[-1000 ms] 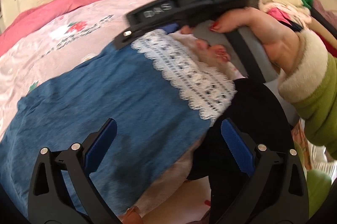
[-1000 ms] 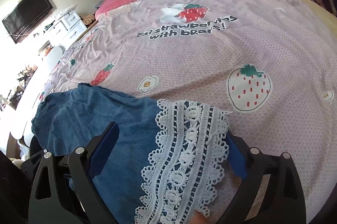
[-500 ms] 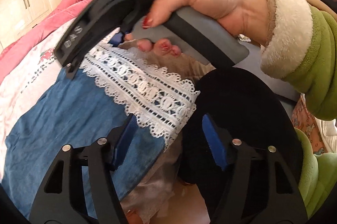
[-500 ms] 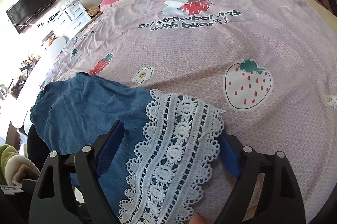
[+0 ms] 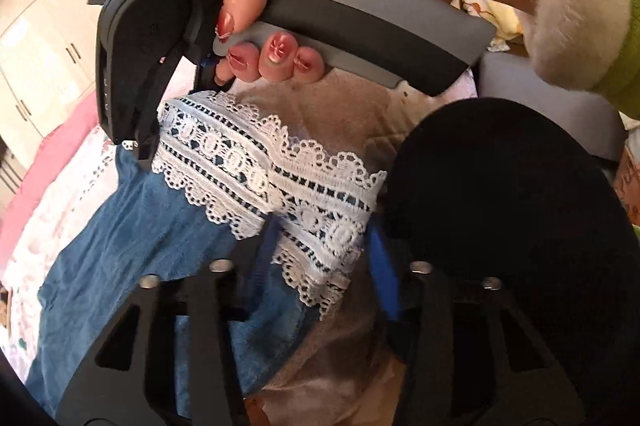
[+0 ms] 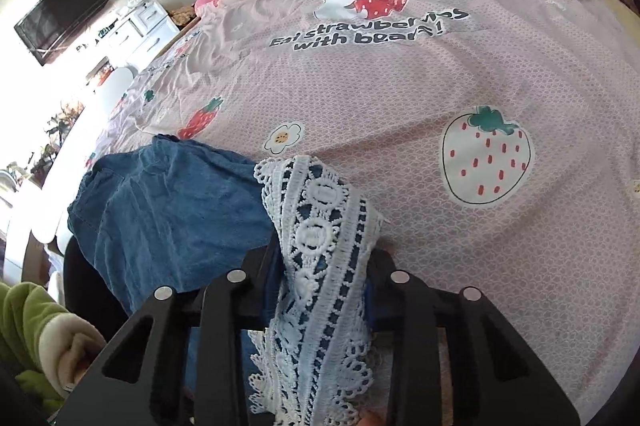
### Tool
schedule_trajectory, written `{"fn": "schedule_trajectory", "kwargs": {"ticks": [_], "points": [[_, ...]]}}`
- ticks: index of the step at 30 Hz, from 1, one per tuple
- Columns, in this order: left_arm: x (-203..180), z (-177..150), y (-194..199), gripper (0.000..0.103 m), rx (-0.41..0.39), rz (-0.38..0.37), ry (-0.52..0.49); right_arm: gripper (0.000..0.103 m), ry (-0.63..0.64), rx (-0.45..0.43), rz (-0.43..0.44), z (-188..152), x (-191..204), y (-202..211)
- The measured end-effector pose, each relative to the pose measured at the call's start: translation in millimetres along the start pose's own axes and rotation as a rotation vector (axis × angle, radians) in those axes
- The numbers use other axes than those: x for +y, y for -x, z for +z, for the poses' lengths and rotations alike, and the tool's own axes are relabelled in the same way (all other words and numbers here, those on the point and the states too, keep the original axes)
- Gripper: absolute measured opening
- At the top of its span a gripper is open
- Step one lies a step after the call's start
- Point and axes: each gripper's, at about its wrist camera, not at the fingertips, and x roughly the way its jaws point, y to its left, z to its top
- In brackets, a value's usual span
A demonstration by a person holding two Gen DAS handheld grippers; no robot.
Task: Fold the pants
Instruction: 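Grasp the lace-trimmed leg hem with the right gripper while the left gripper pinches the lace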
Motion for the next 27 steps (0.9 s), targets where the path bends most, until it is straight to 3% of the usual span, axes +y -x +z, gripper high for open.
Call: {"fn": "schedule_trajectory", "kwargs": {"ticks": [5, 13, 19, 27], "points": [[23, 1, 10, 0.008, -0.012, -0.091, 0.112, 0.027, -0.031, -0.012, 0.026, 2, 2, 4], [67, -6, 38, 0.006, -0.055, -0.199, 0.283, 0.025, -0.043, -0.028, 0.046, 15, 20, 12], [98, -24, 64, 0.006, -0.080, -0.205, 0.377, 0.025, -0.012, -0.020, 0.039, 28, 51, 9], [141, -81, 102, 0.006, -0.081, -0.180, 0.560, 0.025, 0.049, 0.042, -0.005, 54, 117, -35]]}}
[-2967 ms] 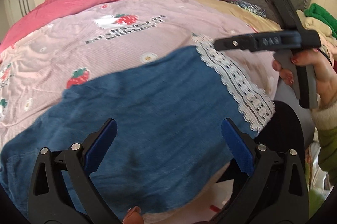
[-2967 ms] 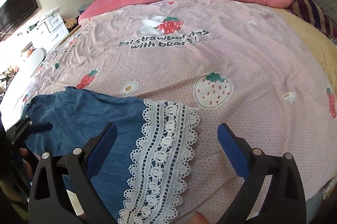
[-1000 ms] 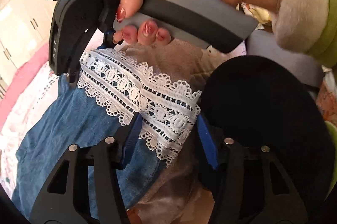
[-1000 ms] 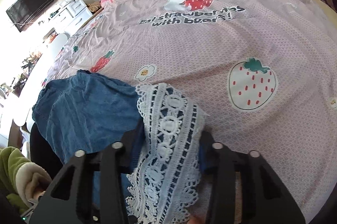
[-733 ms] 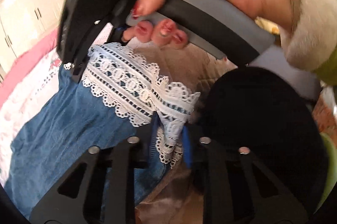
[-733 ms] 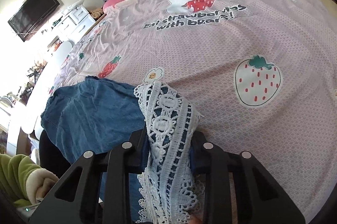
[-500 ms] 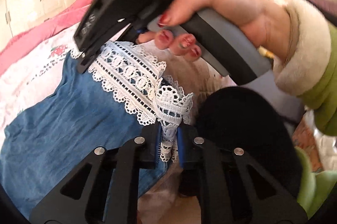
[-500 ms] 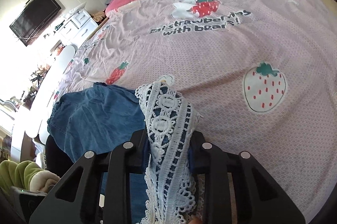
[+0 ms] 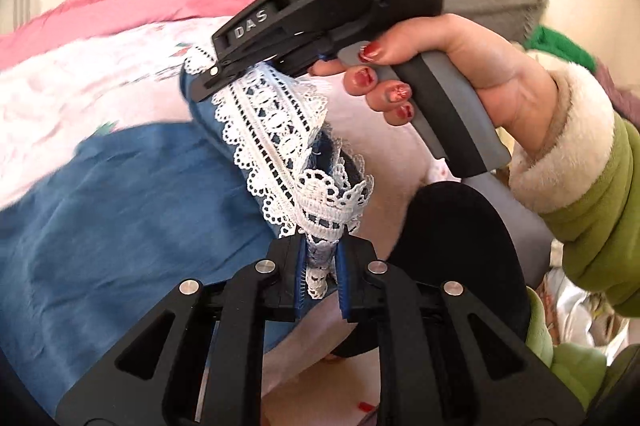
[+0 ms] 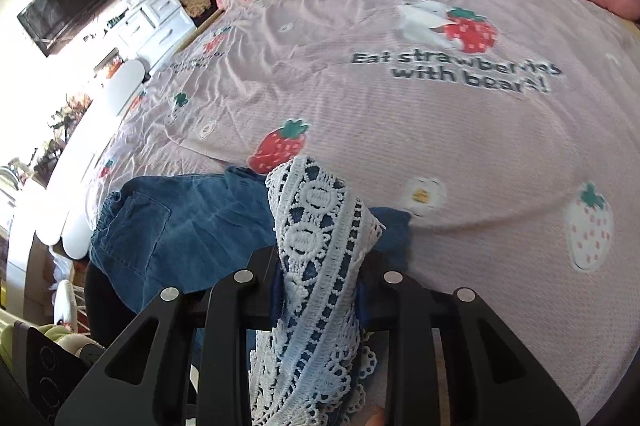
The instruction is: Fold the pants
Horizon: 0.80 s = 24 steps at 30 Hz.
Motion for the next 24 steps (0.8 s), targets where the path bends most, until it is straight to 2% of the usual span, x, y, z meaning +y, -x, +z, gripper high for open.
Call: {"fn": "schedule_trajectory", "kwargs": {"ticks": [3, 8, 15, 16, 21, 24], "points": [[22, -4, 8, 0.006, -0.009, 0.012, 0.058, 0.025, 0.036, 0.033, -0.022, 9, 25, -22], [53, -15, 16, 0.006, 0.010, 0.040, 0.167, 0.025, 0.085, 0.086, -0.120, 21, 60, -61], [68, -23, 19, 0.006, 0.012, 0.033, 0.238, 0.032, 0.115, 0.107, -0.202, 26, 84, -84], [66, -21, 17, 0.006, 0.010, 0.028, 0.244, 0.033, 0.120, 0.100, -0.197, 27, 87, -83], [70, -29, 16, 0.006, 0.012, 0.020, 0.263, 0.063, 0.125, 0.046, -0.107, 33, 100, -74], [76, -39, 18, 0.006, 0.012, 0.024, 0.261, 0.066, 0.125, -0.016, -0.052, 38, 100, -52]]}}
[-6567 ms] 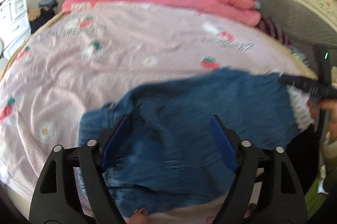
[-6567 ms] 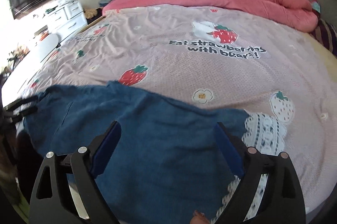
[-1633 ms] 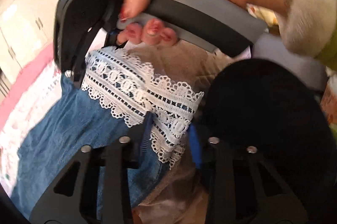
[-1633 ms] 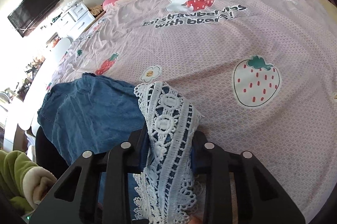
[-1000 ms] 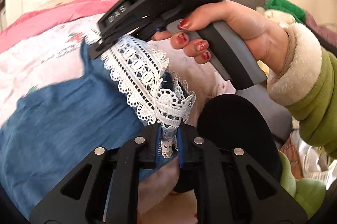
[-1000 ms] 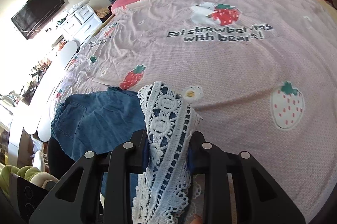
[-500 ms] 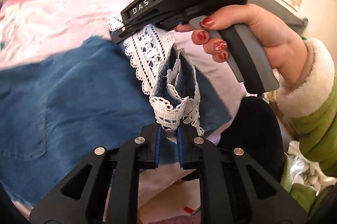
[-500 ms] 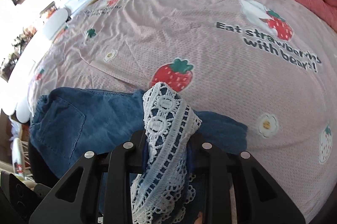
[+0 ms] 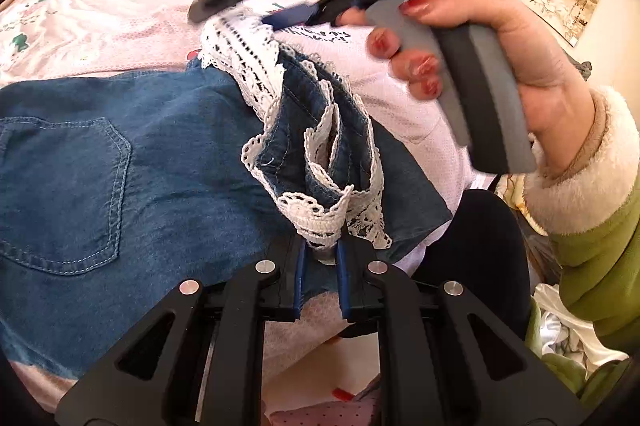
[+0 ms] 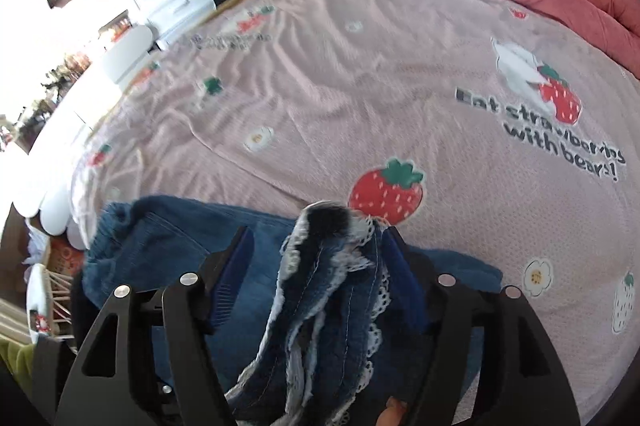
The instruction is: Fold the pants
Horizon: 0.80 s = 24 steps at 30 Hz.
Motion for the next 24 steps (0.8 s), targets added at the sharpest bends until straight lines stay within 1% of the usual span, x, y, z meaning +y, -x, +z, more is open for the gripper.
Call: {"fn": "schedule_trajectory", "kwargs": {"ticks": [2, 4, 7, 9, 11, 12, 13, 15, 16, 18, 23, 24], "points": [[-1, -2, 1, 0.006, 0.000, -0.005, -0.001, 0.068, -0.012, -0.029, 0.000, 1, -6, 14], [2, -2, 2, 0.006, 0.005, -0.006, 0.008, 0.070, -0.008, -0.037, -0.009, -2, -11, 23], [4, -5, 5, 0.006, 0.012, -0.027, 0.032, 0.070, -0.005, -0.008, -0.027, -14, -17, 27], [7, -8, 8, 0.008, 0.010, -0.027, 0.036, 0.068, -0.001, 0.015, 0.006, -24, -15, 24], [11, -10, 13, 0.011, 0.008, -0.021, 0.051, 0.053, 0.015, 0.041, 0.028, -31, -9, 19], [13, -10, 15, 0.012, 0.007, -0.020, 0.057, 0.039, 0.021, 0.060, 0.035, -34, -6, 14], [15, -11, 17, 0.012, 0.007, -0.019, 0.062, 0.031, 0.029, 0.081, 0.062, -37, -2, 8], [18, -13, 20, 0.019, 0.003, -0.008, 0.073, 0.024, 0.051, 0.104, 0.097, -41, 10, -3], [19, -13, 21, 0.021, 0.002, -0.007, 0.079, 0.024, 0.055, 0.113, 0.108, -43, 14, -7], [20, -14, 24, 0.029, -0.003, 0.004, 0.079, 0.024, 0.064, 0.121, 0.128, -44, 23, -15], [19, -13, 34, 0.037, -0.031, 0.034, 0.064, 0.024, 0.070, 0.145, 0.141, -46, 30, -30], [18, -12, 36, 0.039, -0.036, 0.045, 0.058, 0.026, 0.066, 0.144, 0.147, -46, 29, -29]]}}
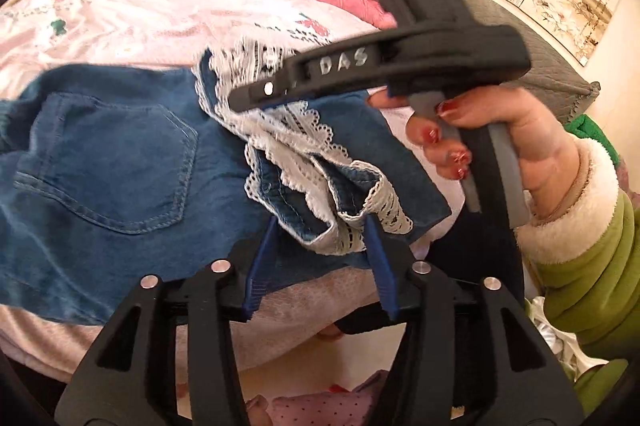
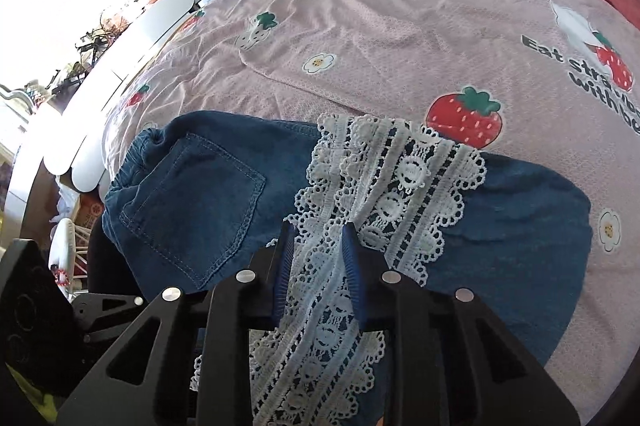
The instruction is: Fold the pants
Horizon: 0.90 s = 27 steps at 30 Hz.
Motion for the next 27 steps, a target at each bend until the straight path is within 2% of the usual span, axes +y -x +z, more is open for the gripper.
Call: {"fn": "schedule_trajectory", "kwargs": {"ticks": [5, 7, 8, 11, 13, 18, 20, 22, 25, 27], "points": [[-4, 3, 17, 0.046, -0.043, 0.044, -0.038, 0.029, 0.011, -0.105, -0.001, 4, -6, 40], [-5, 6, 30, 0.050, -0.074, 0.056, -0.056, 0.044, 0.024, -0.137, -0.034, 8, -10, 52], [-8, 7, 33, 0.054, -0.085, 0.060, -0.065, 0.047, 0.044, -0.148, -0.070, 12, -12, 56], [-18, 13, 33, 0.057, -0.088, 0.055, -0.093, 0.048, 0.104, -0.141, -0.155, 24, -10, 50], [-26, 16, 27, 0.057, -0.079, 0.058, -0.115, 0.048, 0.135, -0.131, -0.151, 31, -8, 42], [-45, 21, 6, 0.057, -0.043, 0.096, -0.207, 0.048, 0.205, -0.050, -0.218, 43, -5, 10], [-49, 21, 3, 0.055, -0.036, 0.091, -0.225, 0.033, 0.206, -0.031, -0.234, 43, -9, 3], [-53, 19, -3, 0.050, -0.029, 0.088, -0.253, 0.009, 0.204, -0.023, -0.214, 42, -13, -1], [-53, 17, -19, 0.042, 0.016, 0.093, -0.270, 0.007, 0.192, -0.045, -0.202, 37, -17, 7], [-43, 14, -33, 0.035, 0.068, 0.115, -0.236, 0.007, 0.176, -0.080, -0.177, 35, -16, 20]]}}
